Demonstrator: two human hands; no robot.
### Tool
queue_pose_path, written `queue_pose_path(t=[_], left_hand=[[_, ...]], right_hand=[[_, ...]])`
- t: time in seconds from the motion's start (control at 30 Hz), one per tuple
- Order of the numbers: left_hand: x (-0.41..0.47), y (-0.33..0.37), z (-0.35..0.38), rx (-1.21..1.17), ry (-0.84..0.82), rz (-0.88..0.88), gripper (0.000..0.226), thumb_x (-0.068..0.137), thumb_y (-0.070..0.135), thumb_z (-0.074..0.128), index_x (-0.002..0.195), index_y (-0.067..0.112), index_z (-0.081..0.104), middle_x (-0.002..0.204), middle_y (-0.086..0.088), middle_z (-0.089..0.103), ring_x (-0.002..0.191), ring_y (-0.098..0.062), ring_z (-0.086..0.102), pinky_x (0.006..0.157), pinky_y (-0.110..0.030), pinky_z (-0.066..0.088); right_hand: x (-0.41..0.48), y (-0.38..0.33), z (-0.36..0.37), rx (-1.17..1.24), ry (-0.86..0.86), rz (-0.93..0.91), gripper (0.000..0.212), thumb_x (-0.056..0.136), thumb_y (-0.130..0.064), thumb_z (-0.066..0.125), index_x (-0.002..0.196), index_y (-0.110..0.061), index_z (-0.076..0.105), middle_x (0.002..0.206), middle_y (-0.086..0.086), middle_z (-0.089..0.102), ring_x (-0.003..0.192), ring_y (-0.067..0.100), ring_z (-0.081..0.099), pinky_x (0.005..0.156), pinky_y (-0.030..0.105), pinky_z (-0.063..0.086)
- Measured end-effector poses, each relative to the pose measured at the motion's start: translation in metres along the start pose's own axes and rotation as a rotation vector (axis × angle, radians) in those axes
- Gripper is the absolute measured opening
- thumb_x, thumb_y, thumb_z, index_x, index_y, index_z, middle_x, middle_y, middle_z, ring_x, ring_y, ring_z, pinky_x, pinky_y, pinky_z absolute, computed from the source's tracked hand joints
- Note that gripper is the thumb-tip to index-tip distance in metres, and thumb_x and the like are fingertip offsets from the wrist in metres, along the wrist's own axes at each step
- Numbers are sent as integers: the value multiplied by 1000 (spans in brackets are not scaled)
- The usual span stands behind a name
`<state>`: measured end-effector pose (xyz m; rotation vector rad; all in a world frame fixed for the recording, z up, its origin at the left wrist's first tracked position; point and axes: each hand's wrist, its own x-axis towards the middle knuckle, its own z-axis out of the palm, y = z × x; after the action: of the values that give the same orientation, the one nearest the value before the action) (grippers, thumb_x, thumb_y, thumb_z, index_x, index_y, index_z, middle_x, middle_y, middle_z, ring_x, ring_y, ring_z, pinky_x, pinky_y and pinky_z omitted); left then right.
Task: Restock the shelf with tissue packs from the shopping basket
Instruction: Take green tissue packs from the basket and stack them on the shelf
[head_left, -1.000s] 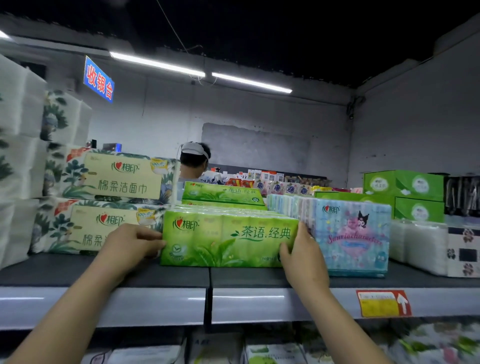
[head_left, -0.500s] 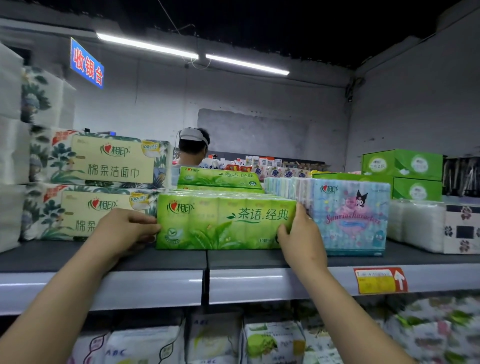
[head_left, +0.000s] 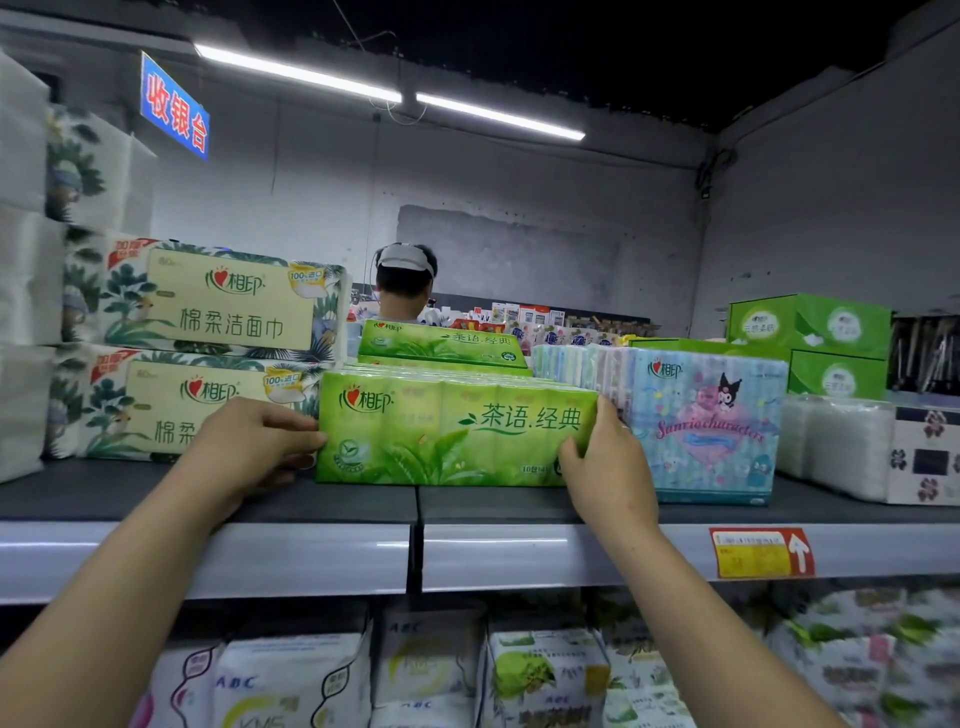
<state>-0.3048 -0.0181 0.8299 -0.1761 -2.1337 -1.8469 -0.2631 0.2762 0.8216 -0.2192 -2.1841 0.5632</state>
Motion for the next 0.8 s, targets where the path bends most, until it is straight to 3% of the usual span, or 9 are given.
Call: queue_pose_path(t=[0.23, 0.4, 0.57, 0.67, 0.8], left_hand=[[0, -1, -1, 25, 10, 3, 13, 78, 2, 73, 88, 8, 69, 94, -23, 71, 86, -33, 68, 62, -29, 50], [0, -1, -1, 44, 32, 13, 15, 77, 3, 75, 91, 7, 70, 92, -22, 72, 87, -32, 70, 48, -23, 53], [0, -1, -2, 39, 32, 13, 15, 77, 3, 74, 91, 6, 70, 91, -22, 71, 82, -31, 69, 44, -21, 53], [-2, 0, -1, 20, 35, 40, 8, 79, 4, 73, 86, 8, 70, 88, -21, 70, 75, -27, 67, 44, -21, 53], [-3, -1, -1, -18, 57, 113, 2, 84, 11, 69, 85, 9, 70, 83, -20, 69, 70, -24, 65, 45, -21, 55]], right_hand=[[-1, 0, -1, 3, 7, -2, 49, 96, -23, 45, 142, -11, 30, 119, 10, 57, 99, 24, 59, 69, 30, 44], [-1, 1, -1, 9, 0, -2, 51, 96, -23, 45, 143, -12, 29, 121, 10, 57, 102, 24, 58, 70, 30, 45], [-1, 1, -1, 13, -1, 2, 52, 96, -24, 45, 144, -12, 28, 123, 10, 56, 104, 25, 58, 75, 34, 48], [-2, 0, -2, 17, 7, 3, 57, 97, -23, 44, 148, -14, 22, 135, 9, 51, 113, 24, 55, 81, 36, 49], [-6, -1, -3, 28, 59, -51, 61, 97, -20, 42, 151, -18, 14, 155, -1, 29, 128, 21, 47, 87, 35, 49]])
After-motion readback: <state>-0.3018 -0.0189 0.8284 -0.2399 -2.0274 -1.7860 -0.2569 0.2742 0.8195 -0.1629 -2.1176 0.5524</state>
